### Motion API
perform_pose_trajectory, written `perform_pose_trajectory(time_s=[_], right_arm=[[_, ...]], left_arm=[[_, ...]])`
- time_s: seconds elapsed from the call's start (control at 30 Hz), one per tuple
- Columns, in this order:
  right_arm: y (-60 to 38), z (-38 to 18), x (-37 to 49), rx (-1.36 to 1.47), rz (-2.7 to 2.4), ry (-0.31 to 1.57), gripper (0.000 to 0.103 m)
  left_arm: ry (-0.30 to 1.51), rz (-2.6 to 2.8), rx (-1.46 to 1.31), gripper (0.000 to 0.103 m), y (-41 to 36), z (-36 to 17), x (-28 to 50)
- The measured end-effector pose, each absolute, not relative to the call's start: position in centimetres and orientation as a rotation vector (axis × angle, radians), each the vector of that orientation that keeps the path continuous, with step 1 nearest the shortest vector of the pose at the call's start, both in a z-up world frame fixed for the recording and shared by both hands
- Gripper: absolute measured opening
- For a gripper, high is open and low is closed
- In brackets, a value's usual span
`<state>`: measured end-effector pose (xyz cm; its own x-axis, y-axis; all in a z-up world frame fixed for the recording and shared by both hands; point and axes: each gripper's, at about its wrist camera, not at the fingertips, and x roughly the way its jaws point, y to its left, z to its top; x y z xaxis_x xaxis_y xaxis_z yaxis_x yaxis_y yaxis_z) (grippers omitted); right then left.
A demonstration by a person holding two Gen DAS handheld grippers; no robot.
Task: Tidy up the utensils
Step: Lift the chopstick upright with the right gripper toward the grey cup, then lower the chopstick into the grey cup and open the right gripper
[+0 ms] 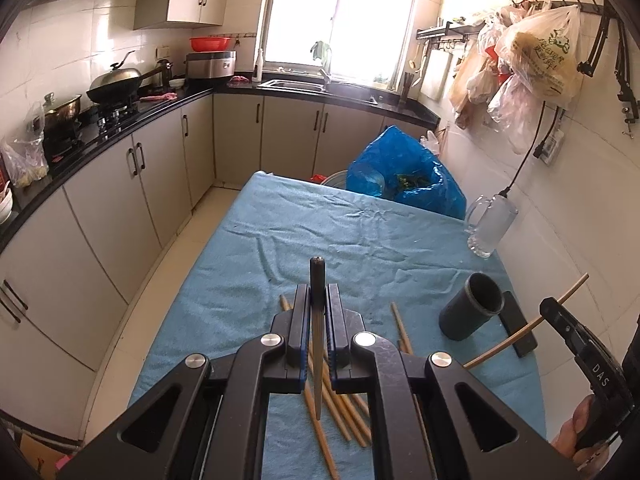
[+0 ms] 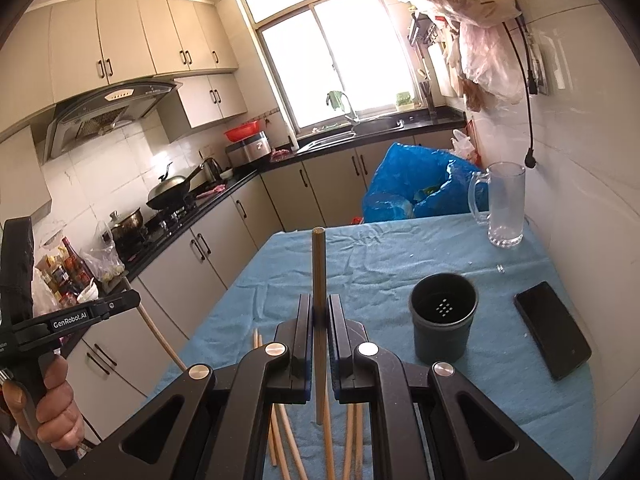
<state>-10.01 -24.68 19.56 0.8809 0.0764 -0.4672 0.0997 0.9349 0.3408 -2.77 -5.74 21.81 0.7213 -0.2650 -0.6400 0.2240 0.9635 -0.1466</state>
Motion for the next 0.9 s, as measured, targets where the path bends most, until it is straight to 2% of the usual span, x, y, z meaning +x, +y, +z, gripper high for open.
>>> perform_pose_trajectory(time_s=[0.27, 0.6, 0.9], right_arm=[[-28.1, 21.9, -10.7, 0.392, -0.048, 0.445, 0.008], [-33.1, 25.8, -10.9, 0.398, -0.164, 0.344, 0.008], [-38.3, 25.4, -8.3, 0.433, -0.246, 0.343, 0.008]], left_arm=[[0.695, -0.338, -0.052, 0.007, -9.6, 25.2, -1.6], [0.642, -0.483, -0.068, 0.007, -18.2, 30.5, 0.2], [0.652, -0.577, -0.117, 0.007, -25.5, 31.1, 3.9]])
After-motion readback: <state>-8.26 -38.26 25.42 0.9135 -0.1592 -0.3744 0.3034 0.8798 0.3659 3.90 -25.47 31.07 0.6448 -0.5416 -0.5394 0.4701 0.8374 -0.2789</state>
